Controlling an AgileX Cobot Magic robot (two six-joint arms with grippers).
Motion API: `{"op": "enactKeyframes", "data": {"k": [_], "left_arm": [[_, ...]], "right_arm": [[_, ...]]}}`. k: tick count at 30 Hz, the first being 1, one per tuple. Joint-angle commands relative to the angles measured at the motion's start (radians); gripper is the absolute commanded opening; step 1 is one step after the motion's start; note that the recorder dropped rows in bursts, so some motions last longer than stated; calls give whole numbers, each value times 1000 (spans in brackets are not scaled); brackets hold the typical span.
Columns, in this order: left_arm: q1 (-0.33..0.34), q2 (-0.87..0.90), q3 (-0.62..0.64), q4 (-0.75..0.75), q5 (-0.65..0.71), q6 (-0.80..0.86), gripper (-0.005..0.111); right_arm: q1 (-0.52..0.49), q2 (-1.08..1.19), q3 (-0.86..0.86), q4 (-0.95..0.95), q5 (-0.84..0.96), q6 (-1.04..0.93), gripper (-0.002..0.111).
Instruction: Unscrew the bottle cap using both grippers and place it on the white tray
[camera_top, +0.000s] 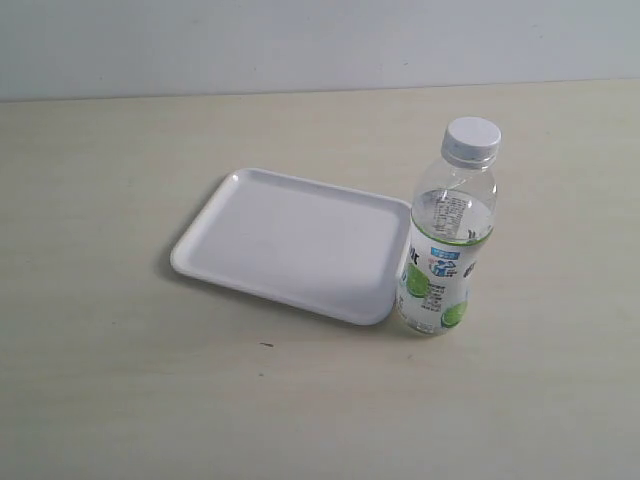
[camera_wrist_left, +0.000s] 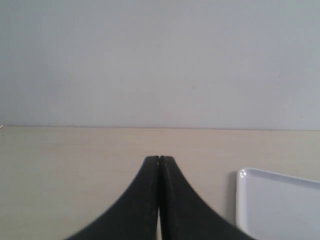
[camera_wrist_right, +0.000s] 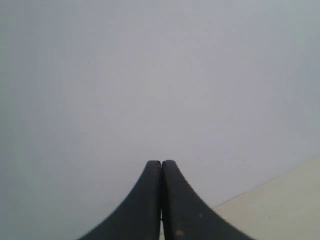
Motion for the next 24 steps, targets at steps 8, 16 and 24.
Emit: {"op": "enactKeyframes", "data": {"k": [8, 16, 24], "left_arm": [[-7, -5, -1, -6, -10, -5, 0], [-7, -5, -1, -6, -10, -5, 0], [-7, -5, -1, -6, -10, -5, 0]], "right_arm": [[-3, 97, 6, -444, 39, 189, 0], [-3, 554, 6, -1095, -303, 518, 0], [-3, 991, -8, -1080, -507, 401, 0]]}}
